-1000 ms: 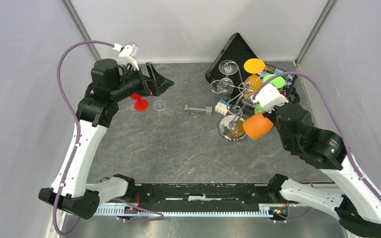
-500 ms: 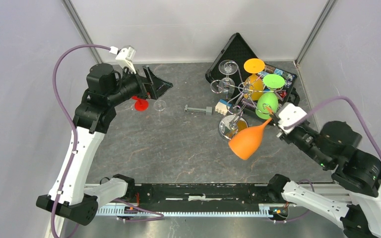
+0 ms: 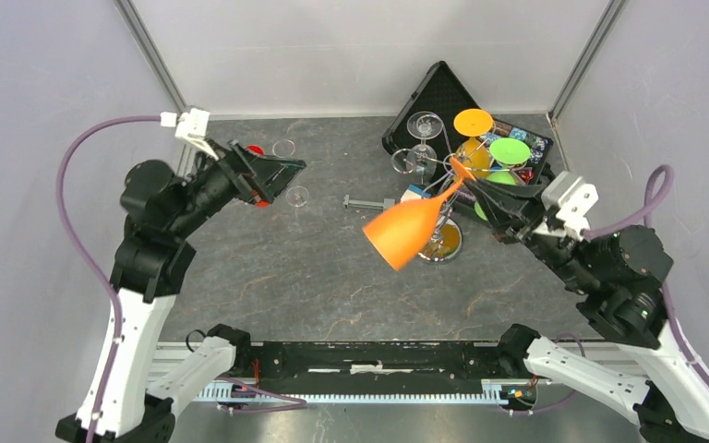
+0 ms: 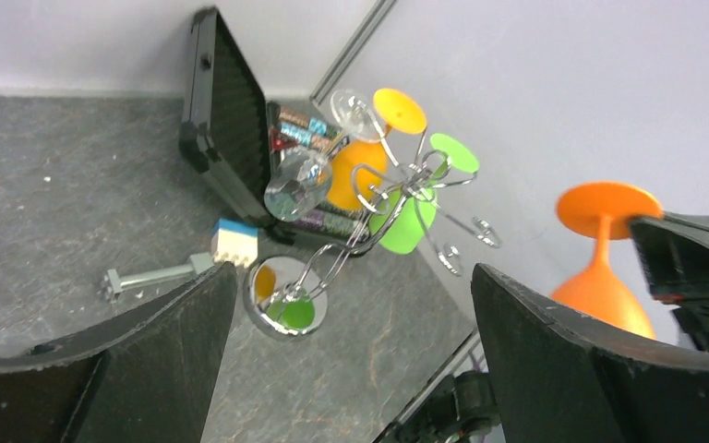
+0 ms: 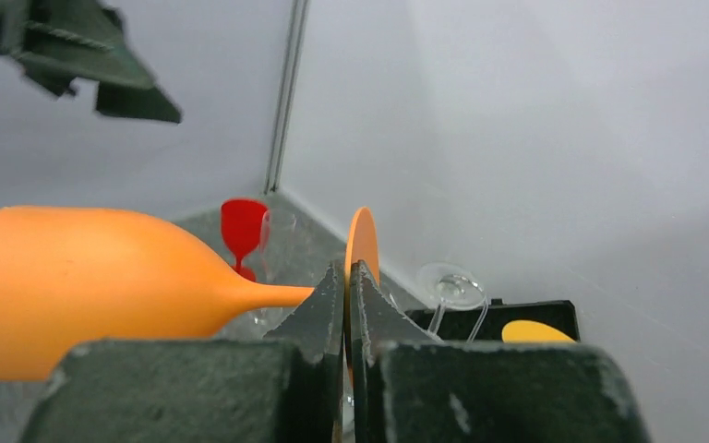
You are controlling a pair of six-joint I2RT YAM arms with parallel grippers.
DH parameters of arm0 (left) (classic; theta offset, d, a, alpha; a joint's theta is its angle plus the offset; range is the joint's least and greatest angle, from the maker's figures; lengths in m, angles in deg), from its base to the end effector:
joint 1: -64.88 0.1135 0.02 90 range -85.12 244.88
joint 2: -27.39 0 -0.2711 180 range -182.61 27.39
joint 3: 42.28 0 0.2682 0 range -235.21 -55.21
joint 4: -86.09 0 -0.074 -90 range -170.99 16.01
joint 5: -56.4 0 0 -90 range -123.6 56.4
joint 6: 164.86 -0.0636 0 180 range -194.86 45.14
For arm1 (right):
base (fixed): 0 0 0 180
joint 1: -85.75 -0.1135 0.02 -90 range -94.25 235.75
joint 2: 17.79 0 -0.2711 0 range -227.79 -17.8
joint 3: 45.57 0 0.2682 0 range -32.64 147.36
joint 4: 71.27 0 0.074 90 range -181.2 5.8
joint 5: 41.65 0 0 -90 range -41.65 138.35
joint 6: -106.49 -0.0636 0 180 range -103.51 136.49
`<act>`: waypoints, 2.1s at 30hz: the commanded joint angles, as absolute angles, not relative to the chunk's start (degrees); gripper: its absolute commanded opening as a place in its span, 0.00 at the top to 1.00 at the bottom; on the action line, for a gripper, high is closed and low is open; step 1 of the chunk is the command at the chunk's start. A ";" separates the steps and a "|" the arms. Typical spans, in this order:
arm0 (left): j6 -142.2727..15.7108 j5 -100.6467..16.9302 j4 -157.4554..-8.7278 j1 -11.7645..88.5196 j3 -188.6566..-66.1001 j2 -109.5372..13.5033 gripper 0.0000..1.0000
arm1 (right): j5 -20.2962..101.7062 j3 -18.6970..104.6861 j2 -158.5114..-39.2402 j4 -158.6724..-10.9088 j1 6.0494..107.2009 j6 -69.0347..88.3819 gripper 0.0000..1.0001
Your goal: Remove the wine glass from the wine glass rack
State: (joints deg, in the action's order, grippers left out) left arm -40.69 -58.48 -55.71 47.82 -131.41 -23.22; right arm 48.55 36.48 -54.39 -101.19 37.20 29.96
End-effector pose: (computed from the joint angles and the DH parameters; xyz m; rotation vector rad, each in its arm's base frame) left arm 0.1733 -0.0812 0.4908 0.1147 1.6594 -1.0290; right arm 0.0816 0.0921 0.5031 -0.6762 1.1309 0.5203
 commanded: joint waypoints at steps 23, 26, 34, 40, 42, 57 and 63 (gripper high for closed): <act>-9.56 -70.64 -87.50 47.83 -120.42 -17.39 0.16 | 69.23 32.54 -76.83 -62.09 37.14 10.44 1.00; -8.94 -70.42 -87.49 47.66 -120.38 -18.23 0.16 | 69.41 32.14 -77.80 -60.33 37.06 10.54 1.00; -7.85 -69.37 -87.49 46.98 -119.72 -20.04 0.16 | 66.31 32.79 -80.08 -60.55 36.16 12.39 1.00; -7.18 -68.92 -86.03 46.73 -119.81 -21.10 0.26 | 66.35 33.43 -81.87 -60.34 33.31 19.85 1.00; -7.60 -67.87 -83.96 46.68 -119.81 -21.38 0.31 | 67.06 33.17 -82.23 -59.57 31.75 23.00 1.00; -9.96 -66.09 -81.34 46.68 -119.41 -21.77 0.98 | 72.73 31.34 -82.84 -56.80 27.39 30.12 0.95; -18.70 -61.07 -72.83 46.69 -123.24 -20.93 0.98 | 71.94 31.41 -80.65 -58.80 27.48 29.33 0.31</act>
